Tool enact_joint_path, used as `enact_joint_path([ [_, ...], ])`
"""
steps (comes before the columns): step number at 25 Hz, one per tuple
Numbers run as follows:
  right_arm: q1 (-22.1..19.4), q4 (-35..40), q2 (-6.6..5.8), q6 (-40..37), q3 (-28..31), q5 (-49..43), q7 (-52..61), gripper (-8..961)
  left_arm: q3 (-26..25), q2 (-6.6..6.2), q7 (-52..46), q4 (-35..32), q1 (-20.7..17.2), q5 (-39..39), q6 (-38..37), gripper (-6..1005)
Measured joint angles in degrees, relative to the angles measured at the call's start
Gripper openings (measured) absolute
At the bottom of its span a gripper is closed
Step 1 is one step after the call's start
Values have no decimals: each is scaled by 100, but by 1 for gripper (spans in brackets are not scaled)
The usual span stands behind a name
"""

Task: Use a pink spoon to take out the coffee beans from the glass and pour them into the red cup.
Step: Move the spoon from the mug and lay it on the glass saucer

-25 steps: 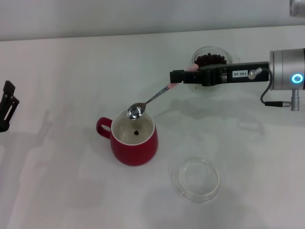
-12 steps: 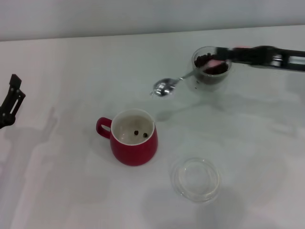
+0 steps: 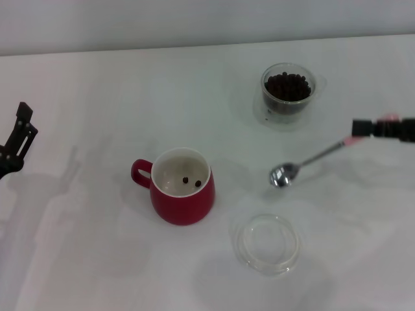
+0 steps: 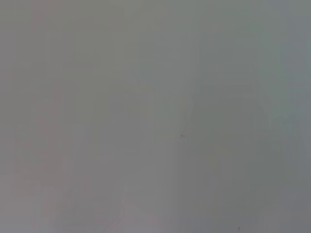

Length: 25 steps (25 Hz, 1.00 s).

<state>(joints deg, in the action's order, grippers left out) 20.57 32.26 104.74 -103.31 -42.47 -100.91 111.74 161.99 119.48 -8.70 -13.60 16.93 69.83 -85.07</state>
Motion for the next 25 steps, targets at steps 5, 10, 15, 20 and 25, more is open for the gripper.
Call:
enact_joint_path([
  [5,-160,-29,116,28,-4,-354,-468,197,8,-3,0,0,3,-12,-1,871],
  [10,-168,-36,232,210,-102,-592,-665,198,10,-1,0,2,7,-14,-1,872],
  [15,-129,-36,296,567,-315,-879,-671,198,8,4,0,-4,-9,-14,-1,872],
  [20,-107,-10,321,728,-583,-902,-684,199,8,5,0,-4,-9,-14,-1,871],
  [25,-17,25,389,821,-682,-977,-797,199,8,7,0,-3,4,-14,-1,872],
])
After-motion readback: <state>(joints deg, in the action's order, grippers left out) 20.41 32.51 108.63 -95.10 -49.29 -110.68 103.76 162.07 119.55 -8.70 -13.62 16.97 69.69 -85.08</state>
